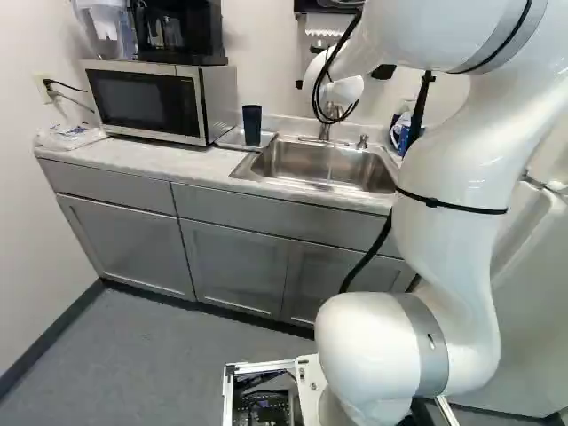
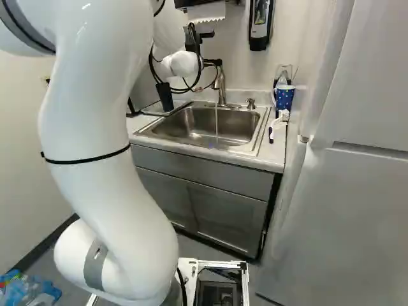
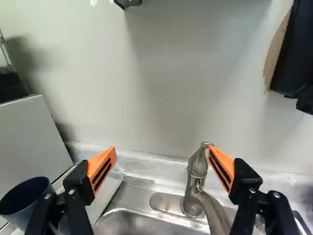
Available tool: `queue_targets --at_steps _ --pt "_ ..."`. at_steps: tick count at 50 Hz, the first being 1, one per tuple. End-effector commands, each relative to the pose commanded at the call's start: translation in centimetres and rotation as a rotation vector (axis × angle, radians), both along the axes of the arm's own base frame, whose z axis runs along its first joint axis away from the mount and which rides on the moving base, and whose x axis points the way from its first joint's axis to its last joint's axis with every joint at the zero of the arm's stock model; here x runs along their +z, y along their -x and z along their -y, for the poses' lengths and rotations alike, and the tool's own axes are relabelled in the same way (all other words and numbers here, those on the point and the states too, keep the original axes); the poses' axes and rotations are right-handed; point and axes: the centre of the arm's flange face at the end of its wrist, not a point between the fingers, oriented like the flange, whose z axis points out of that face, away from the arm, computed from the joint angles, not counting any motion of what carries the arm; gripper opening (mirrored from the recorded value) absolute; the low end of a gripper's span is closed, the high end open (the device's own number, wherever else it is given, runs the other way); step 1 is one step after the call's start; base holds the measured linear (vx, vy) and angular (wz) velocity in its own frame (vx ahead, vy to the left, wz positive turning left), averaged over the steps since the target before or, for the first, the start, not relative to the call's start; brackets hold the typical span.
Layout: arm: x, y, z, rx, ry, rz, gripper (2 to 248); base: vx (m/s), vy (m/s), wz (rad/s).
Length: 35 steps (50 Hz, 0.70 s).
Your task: Rinse the cup and place it in the tray
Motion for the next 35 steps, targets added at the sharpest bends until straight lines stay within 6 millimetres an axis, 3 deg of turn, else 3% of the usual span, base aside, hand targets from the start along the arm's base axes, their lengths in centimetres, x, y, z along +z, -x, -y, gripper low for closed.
queue_targets --at_steps 16,35 --pt "1.5 0.5 0.0 -0.001 0.003 0.024 247 0.0 0.0 0.0" --pt "1.6 4.0 0.3 -0.012 0.001 0.006 247 0.0 0.0 0.0"
